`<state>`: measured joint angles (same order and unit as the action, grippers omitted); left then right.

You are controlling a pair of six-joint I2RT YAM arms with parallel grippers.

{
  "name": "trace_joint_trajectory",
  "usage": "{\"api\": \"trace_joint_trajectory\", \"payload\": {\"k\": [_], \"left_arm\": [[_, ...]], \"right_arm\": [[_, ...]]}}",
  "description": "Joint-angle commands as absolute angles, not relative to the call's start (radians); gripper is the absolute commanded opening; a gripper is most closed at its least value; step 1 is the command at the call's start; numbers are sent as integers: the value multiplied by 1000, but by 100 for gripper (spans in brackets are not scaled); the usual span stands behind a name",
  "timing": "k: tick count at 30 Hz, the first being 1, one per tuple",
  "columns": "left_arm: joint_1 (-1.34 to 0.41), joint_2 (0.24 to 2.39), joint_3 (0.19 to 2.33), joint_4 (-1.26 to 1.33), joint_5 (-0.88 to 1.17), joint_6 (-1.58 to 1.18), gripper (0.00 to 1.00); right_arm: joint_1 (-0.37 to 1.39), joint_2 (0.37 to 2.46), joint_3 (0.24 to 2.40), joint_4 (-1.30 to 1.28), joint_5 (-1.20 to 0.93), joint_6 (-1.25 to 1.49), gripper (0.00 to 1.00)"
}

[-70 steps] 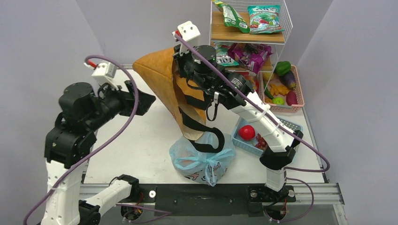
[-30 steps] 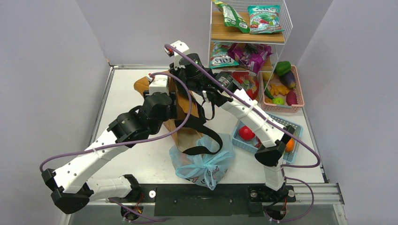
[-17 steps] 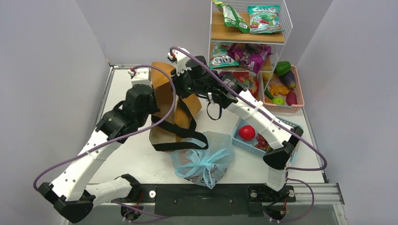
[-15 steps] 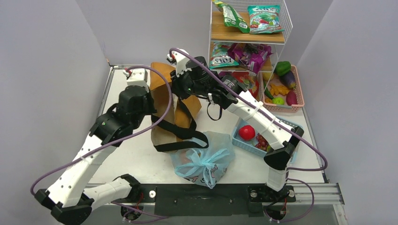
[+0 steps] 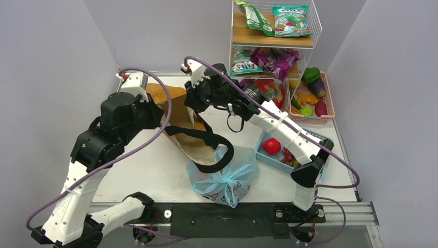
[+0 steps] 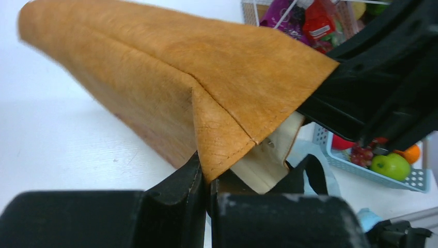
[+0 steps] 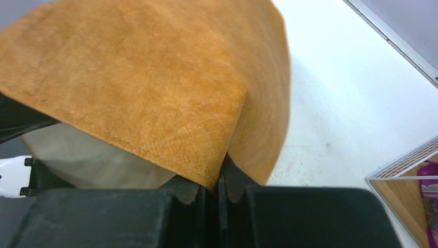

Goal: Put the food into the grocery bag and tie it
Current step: Adjust the grocery bag at the center of the board.

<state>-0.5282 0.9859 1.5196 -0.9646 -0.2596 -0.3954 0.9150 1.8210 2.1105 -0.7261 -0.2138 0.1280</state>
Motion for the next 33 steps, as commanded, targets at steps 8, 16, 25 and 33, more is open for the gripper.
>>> {"api": "trace_joint_trajectory", "payload": {"k": [8, 16, 25, 33], "left_arm": [[-517, 982, 1835, -1065, -204, -371, 0], [-517, 1016, 1886, -1189, -316, -330, 0], [-517, 974, 1659, -1129, -232, -311, 0], [-517, 918, 1476, -1013, -118, -357, 0]], "right_arm": [[907, 1762, 2217, -673, -188, 145, 0], [924, 1786, 2195, -691, -219, 218, 0], [931, 1719, 2047, -751, -61, 125, 0], [925, 1700, 1988, -792, 237, 110, 36]]}}
